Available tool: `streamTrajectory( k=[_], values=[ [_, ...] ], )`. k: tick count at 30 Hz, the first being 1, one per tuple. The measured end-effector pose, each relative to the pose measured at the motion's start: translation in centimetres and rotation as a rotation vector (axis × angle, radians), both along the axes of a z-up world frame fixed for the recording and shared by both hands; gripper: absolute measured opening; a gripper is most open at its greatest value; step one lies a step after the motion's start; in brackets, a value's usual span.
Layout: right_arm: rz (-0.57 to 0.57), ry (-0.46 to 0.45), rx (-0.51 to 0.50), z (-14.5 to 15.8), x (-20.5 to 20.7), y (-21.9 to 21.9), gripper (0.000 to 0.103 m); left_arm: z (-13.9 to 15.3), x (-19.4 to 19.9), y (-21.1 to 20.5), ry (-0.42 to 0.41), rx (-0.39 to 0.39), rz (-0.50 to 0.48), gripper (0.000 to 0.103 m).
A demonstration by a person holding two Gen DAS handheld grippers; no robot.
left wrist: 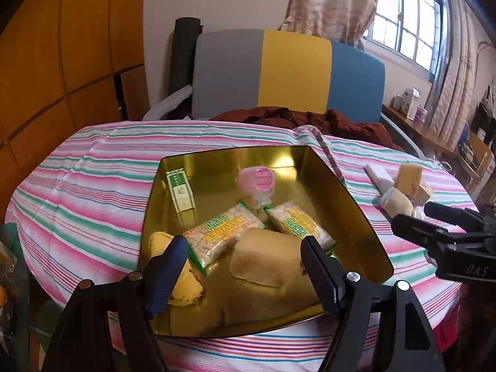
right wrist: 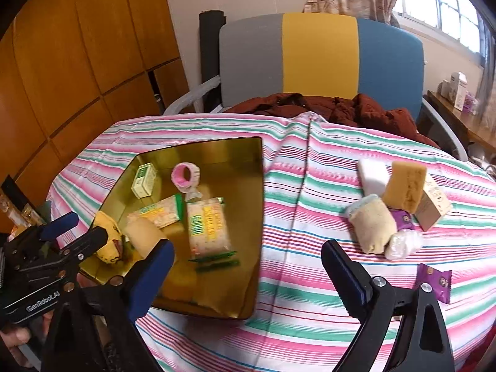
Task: Organize objects
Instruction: 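Move both tools back toward the remaining items on the cloth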
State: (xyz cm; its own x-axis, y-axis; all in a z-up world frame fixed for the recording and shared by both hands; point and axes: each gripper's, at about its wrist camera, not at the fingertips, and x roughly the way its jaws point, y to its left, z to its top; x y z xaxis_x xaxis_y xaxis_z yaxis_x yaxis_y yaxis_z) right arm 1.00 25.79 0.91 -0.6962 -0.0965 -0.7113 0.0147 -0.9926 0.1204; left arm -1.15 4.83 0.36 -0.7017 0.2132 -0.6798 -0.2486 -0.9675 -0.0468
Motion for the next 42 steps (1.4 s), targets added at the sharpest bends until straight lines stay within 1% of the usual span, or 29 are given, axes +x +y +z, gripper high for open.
streamTrajectory(
  k=[7, 12, 16, 22, 28, 29, 31, 36, 38, 42],
  values=[
    [-0.057, -0.011, 0.021, -0.3, 0.2, 2.8, 0.098, 0.0, 0.5, 2.4, 0.009, -0.059, -0.072, 0.077],
    [-0.106, -0.006, 0.047, 0.2, 0.4, 5.4, 0.099, 0.2, 1.0, 4.1, 0.023, -0.080, -0.129, 0.077],
    [-0.166, 0.001, 0.067, 0.8, 0.5, 8.1, 0.099, 0.5, 1.3, 5.6, 0.035, -0.101, -0.170, 0.077],
    [-0.266, 0.010, 0.092, 1.5, 0.6, 13.3, 0.100, 0.8, 1.6, 7.7, 0.054, -0.130, -0.229, 0.077],
    [-0.401, 0.005, 0.092, 0.8, 0.5, 19.9, 0.100, 0.6, 1.9, 9.8, 0.054, -0.165, -0.285, 0.077],
    [-0.424, 0.000, 0.085, 0.6, 0.5, 20.9, 0.100, 0.5, 1.9, 10.2, 0.054, -0.171, -0.293, 0.077],
    [-0.470, -0.002, 0.038, 0.0, 0.6, 23.0, 0.100, 0.4, 2.0, 11.1, 0.051, -0.182, -0.315, 0.077],
    [-0.610, -0.051, -0.140, -2.0, 1.4, 27.4, 0.100, -0.3, 2.2, 13.5, 0.040, -0.198, -0.371, 0.077],
    [-0.648, -0.057, -0.185, -2.3, 2.0, 28.5, 0.100, -0.5, 2.3, 14.5, 0.029, -0.190, -0.400, 0.077],
    [-0.709, -0.106, -0.250, -3.5, 2.5, 30.0, 0.100, -1.0, 2.4, 16.7, -0.004, -0.161, -0.478, 0.077]
  ],
)
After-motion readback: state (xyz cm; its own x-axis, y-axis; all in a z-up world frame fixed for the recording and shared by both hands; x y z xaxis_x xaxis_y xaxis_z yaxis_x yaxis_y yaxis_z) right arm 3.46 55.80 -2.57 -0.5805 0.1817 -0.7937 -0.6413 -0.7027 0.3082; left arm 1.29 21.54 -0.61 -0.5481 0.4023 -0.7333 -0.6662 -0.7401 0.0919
